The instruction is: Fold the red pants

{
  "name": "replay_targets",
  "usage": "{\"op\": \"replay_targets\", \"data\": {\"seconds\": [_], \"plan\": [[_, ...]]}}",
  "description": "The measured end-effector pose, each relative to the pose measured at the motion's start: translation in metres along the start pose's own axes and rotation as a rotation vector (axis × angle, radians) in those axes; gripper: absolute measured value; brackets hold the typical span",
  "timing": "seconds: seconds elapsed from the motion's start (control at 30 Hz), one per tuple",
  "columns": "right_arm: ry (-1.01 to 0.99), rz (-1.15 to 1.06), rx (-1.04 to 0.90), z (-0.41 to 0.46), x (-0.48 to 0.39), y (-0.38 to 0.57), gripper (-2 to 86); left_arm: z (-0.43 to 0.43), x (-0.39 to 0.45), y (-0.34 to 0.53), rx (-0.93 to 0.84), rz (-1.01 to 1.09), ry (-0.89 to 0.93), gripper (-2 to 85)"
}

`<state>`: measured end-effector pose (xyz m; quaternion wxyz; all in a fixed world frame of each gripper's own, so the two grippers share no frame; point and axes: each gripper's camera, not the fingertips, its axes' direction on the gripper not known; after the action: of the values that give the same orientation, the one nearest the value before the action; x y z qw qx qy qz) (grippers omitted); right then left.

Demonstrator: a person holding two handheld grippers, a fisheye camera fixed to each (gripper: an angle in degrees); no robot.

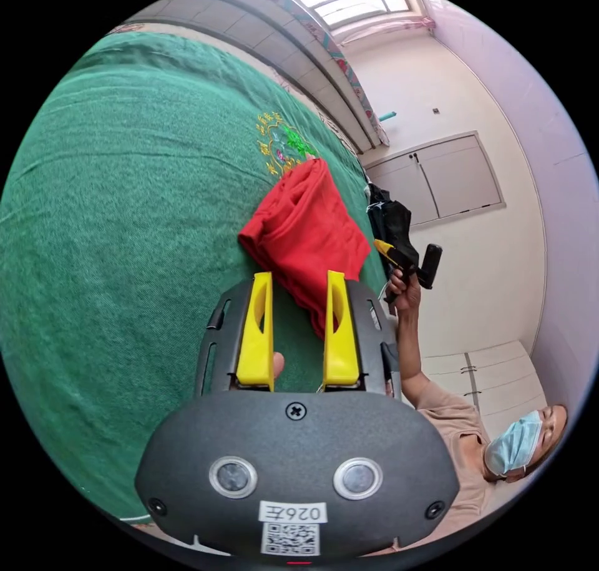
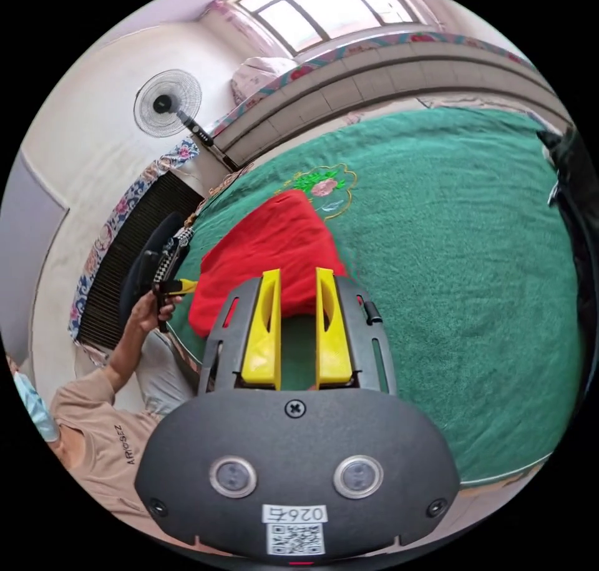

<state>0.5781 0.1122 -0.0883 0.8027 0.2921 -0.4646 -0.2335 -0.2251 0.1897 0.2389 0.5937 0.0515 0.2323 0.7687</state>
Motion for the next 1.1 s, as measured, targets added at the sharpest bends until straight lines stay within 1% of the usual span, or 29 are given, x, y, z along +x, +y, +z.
{"op": "replay_targets", "data": {"seconds": [0.07,0.13,0.3,0.47,0.6,0.67,0.8,0.87,0.97,1.03,1.1], "plan": [[-0.069,0.029,-0.009,-0.006,0.022,-0.033,6.4,-0.001,0.004,0.008,0.054,0.002,-0.029,13.7],[-0.083,0.047,-0.007,-0.008,0.033,-0.057,6.8,-0.002,0.003,0.017,0.115,-0.018,-0.024,14.1],[-0.086,0.087,-0.053,0.000,0.057,-0.112,8.6,-0.003,-0.007,0.025,0.179,-0.036,-0.009,13.7],[-0.090,0.100,-0.087,-0.016,0.075,-0.148,8.5,-0.013,-0.023,0.022,0.171,-0.077,0.023,13.4],[-0.117,0.116,-0.083,-0.036,0.091,-0.163,8.3,-0.010,-0.015,0.014,0.168,-0.036,0.000,14.6],[-0.101,0.114,-0.099,-0.042,0.098,-0.173,7.5,-0.007,-0.010,0.009,0.169,-0.015,-0.013,16.1],[-0.042,0.096,-0.131,-0.047,0.103,-0.183,4.2,0.002,-0.011,-0.014,0.177,0.019,0.039,17.8],[-0.044,0.065,-0.190,-0.052,0.106,-0.186,1.8,0.005,-0.012,-0.028,0.150,0.017,0.016,16.9],[-0.072,0.053,-0.244,-0.065,0.116,-0.182,1.2,0.008,-0.013,-0.048,0.130,0.021,0.013,15.2],[-0.098,0.055,-0.247,-0.077,0.126,-0.177,1.8,0.009,-0.014,-0.061,0.129,0.017,0.010,14.5],[-0.125,0.063,-0.199,-0.096,0.139,-0.171,3.1,0.005,-0.016,-0.071,0.117,0.000,0.002,13.3]]}}
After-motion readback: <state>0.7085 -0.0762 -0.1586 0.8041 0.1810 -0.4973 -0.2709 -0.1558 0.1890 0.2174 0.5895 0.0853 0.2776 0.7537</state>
